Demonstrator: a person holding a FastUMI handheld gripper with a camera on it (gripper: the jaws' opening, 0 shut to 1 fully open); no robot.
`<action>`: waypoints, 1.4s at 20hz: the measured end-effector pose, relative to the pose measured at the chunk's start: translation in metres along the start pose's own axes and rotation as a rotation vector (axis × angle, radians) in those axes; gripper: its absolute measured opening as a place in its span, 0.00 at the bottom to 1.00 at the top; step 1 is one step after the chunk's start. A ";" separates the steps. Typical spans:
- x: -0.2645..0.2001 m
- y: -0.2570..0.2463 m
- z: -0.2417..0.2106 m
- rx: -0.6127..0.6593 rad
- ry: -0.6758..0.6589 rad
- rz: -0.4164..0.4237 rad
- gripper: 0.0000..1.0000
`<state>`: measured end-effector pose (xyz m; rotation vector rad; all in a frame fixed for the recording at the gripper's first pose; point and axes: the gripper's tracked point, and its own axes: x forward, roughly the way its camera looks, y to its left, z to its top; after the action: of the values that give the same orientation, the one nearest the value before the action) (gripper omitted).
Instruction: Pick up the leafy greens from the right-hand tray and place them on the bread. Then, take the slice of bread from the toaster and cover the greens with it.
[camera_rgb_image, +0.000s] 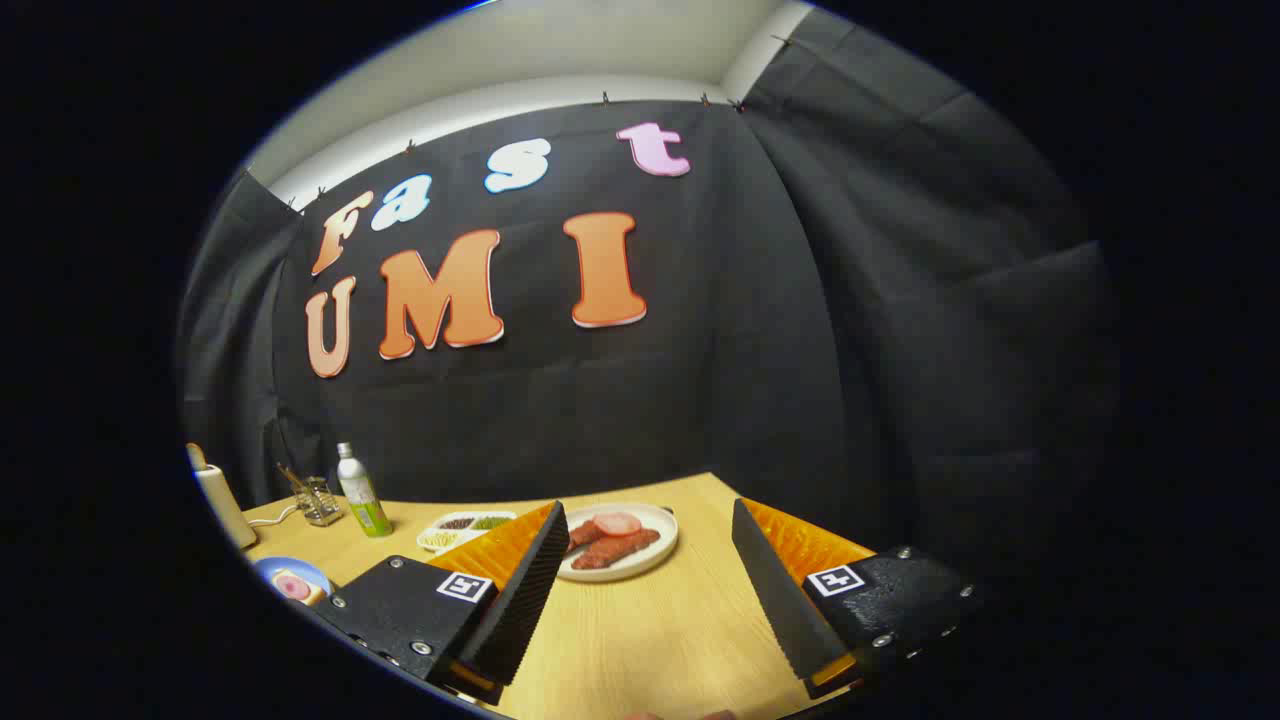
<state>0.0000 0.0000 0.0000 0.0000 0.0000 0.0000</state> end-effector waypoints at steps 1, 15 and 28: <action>-0.008 0.011 0.020 -0.009 -0.015 0.005 0.98; -0.124 0.128 0.151 -0.132 -0.186 0.056 0.98; -0.155 0.190 0.173 -0.146 -0.110 0.142 0.98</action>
<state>-0.1551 0.1899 0.1725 -0.1465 -0.1101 0.1415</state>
